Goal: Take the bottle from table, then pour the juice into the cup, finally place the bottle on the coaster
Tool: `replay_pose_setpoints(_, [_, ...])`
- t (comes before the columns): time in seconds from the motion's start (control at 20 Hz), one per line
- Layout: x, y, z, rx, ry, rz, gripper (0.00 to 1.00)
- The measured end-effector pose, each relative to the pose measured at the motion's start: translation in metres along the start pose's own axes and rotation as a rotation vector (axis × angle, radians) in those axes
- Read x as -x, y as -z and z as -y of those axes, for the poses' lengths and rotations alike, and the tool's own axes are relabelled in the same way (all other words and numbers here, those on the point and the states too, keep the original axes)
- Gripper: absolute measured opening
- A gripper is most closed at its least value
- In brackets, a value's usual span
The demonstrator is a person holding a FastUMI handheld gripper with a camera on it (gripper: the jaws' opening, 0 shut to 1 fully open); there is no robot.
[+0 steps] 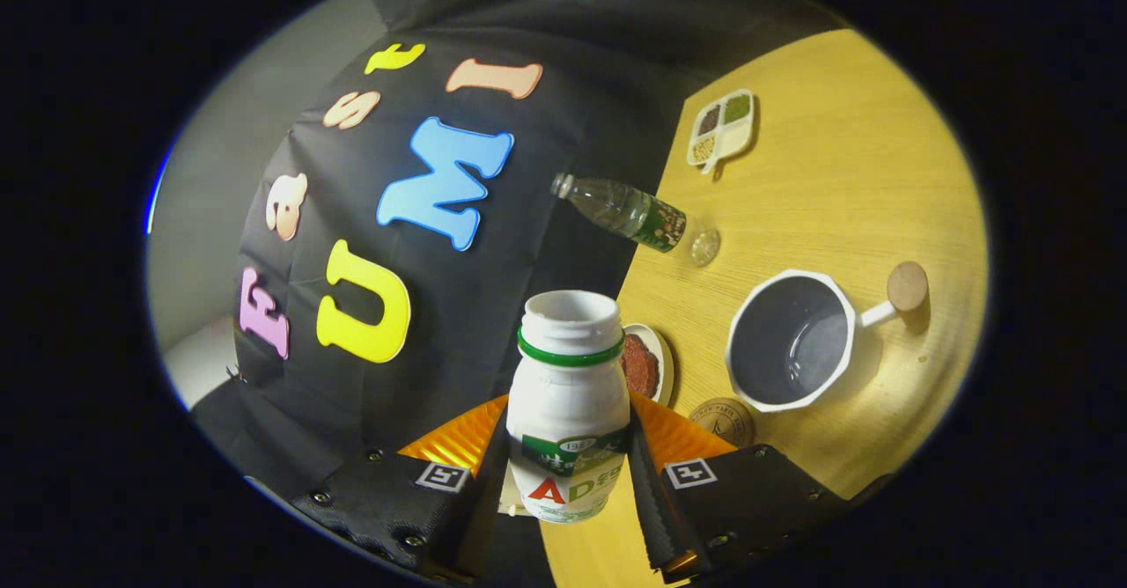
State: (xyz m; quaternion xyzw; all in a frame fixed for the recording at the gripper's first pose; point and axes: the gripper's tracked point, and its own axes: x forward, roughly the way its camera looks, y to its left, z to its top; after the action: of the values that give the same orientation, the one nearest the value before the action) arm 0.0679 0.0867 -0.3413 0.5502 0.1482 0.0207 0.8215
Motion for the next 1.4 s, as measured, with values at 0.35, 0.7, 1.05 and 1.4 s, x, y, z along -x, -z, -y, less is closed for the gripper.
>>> replay_pose_setpoints(0.35, [0.001,-0.006,-0.013,0.242,0.035,0.016,0.66])
replay_pose_setpoints(0.7, [0.007,-0.004,-0.032,0.617,0.098,0.021,0.66])
replay_pose_setpoints(1.05, [0.007,0.016,-0.045,0.851,0.151,0.012,0.66])
replay_pose_setpoints(1.4, [0.001,0.033,-0.073,1.021,0.131,0.048,0.66])
